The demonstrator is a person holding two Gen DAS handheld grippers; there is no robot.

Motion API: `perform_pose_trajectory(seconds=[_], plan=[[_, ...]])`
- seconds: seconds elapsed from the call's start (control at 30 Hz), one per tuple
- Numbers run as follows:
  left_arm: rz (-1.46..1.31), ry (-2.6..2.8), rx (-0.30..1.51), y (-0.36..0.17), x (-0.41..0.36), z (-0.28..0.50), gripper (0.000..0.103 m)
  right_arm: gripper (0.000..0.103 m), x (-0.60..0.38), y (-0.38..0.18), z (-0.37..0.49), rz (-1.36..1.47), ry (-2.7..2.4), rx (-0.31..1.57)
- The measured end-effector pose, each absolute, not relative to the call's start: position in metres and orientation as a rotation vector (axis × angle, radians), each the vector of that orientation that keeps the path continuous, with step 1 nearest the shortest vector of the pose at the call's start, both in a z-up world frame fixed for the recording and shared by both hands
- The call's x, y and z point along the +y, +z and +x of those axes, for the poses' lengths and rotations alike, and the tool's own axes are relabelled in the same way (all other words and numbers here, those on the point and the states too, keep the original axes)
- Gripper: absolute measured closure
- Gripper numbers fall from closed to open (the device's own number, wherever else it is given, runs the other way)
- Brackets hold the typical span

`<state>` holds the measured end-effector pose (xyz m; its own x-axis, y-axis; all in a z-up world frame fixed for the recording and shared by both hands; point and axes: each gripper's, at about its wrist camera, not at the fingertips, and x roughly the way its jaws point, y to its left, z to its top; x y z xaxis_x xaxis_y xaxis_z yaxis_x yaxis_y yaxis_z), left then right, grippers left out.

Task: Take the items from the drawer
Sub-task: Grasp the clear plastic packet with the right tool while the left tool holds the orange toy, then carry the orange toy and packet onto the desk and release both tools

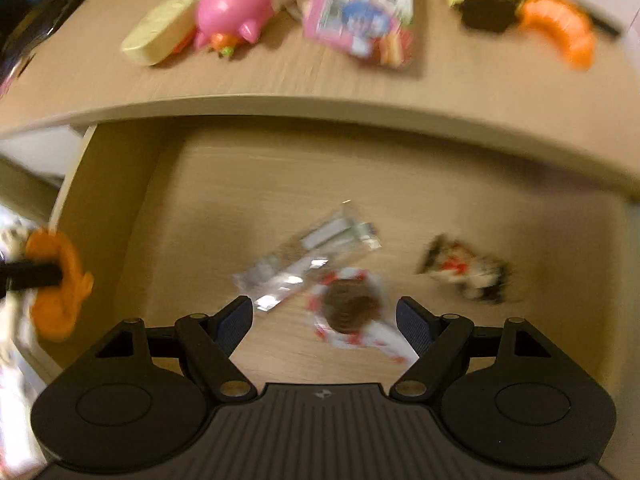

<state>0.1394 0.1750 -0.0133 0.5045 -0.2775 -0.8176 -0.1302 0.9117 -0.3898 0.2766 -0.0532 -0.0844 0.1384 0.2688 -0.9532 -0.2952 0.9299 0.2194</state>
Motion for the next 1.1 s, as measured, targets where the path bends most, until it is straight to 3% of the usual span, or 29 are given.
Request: perform_pose_trajectory(seconds=[0.1,0.13,0.17,0.37,0.47,0.5,0.53,0.87,1.1], plan=[[-0.465,-0.061,1.037,-0.012,0.182,0.134,0.094,0.023,-0.036,-0.105,0.295,0.022,0.349,1.421],[-0.471,-0.052,1.035,-0.011,0.184,0.133,0.094,0.016,-0.03,-0.111,0.299,-0.002,0.327,1.418],[-0.476,-0.041,1.032,-0.011,0.186,0.131,0.094,0.015,-0.021,-0.113,0.302,-0.047,0.318,1.383],[-0.49,-0.013,1.033,-0.011,0.195,0.125,0.094,0.02,0.015,-0.13,0.298,-0.249,0.354,1.323],[-0.495,-0.018,1.037,-0.013,0.196,0.125,0.094,0.044,0.022,-0.126,0.282,-0.33,0.432,1.292],[-0.497,-0.023,1.04,-0.014,0.195,0.125,0.094,0.063,0.022,-0.124,0.279,-0.34,0.444,1.298],[-0.497,-0.032,1.044,-0.015,0.194,0.125,0.094,0.066,0.02,-0.122,0.276,-0.335,0.459,1.315],[-0.403,-0.182,1.075,-0.006,0.168,0.129,0.094,0.066,-0.036,-0.036,0.224,-0.099,0.492,1.212],[-0.42,-0.138,0.884,0.051,0.2,0.173,0.094,0.066,-0.075,0.049,0.216,-0.02,0.378,0.972]])
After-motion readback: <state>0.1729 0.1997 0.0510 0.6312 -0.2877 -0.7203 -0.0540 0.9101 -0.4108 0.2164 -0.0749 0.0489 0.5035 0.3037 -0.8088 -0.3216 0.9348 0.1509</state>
